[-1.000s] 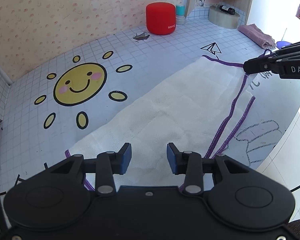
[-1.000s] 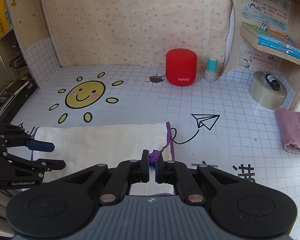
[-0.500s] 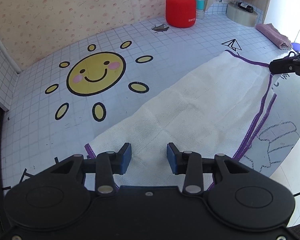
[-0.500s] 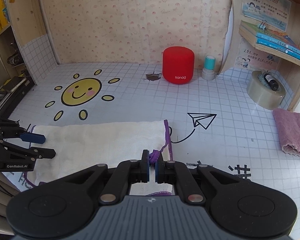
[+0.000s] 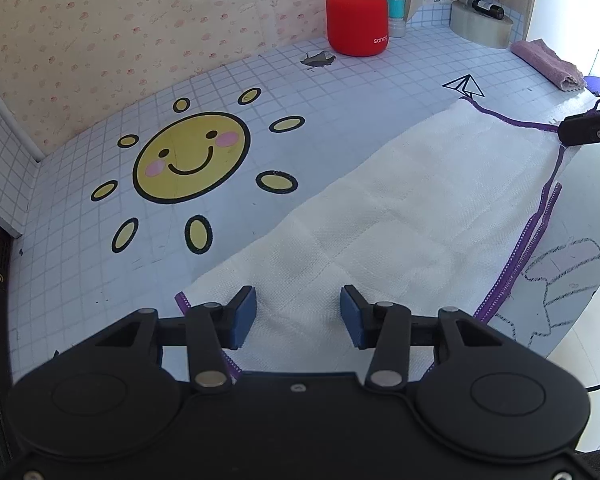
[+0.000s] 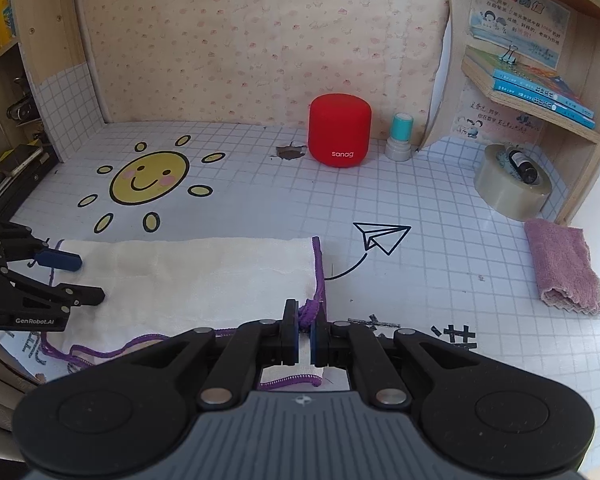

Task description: Fold towel

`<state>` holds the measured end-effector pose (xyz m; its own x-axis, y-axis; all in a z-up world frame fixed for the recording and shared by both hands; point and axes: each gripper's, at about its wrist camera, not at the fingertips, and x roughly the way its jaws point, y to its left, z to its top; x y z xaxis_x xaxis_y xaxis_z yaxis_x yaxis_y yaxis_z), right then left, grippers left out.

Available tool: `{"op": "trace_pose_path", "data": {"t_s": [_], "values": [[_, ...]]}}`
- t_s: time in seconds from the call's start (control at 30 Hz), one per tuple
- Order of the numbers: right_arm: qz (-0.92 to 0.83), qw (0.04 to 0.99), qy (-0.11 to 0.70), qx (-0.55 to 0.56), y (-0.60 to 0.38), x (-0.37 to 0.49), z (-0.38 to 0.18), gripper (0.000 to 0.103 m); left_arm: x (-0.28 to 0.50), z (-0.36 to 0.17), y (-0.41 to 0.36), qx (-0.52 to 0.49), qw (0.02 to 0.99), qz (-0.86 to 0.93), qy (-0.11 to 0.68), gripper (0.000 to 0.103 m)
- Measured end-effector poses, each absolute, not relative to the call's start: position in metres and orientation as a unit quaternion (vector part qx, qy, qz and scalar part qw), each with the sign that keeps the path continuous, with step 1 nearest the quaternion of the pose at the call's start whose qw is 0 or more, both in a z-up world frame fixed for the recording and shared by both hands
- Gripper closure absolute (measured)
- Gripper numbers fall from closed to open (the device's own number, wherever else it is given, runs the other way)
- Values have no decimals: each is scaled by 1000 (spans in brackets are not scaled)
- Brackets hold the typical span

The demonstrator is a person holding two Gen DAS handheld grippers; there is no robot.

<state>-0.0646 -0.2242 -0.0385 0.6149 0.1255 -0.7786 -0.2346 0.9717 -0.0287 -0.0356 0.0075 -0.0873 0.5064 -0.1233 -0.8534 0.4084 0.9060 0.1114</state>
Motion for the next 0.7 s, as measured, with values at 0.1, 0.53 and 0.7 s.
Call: {"op": "trace_pose_path", "data": {"t_s": [0.1, 0.53, 0.7], "values": [[98, 891, 438, -69, -226, -65, -49, 99, -35, -87, 8, 149, 855, -154, 472, 54], [77, 873, 473, -91, -235, -68, -79, 78, -36, -81, -2, 155, 854, -163, 469, 54], [76, 879, 462, -95, -235, -69, -68, 76, -38, -73, -13, 155, 856, -175, 461, 54]]}}
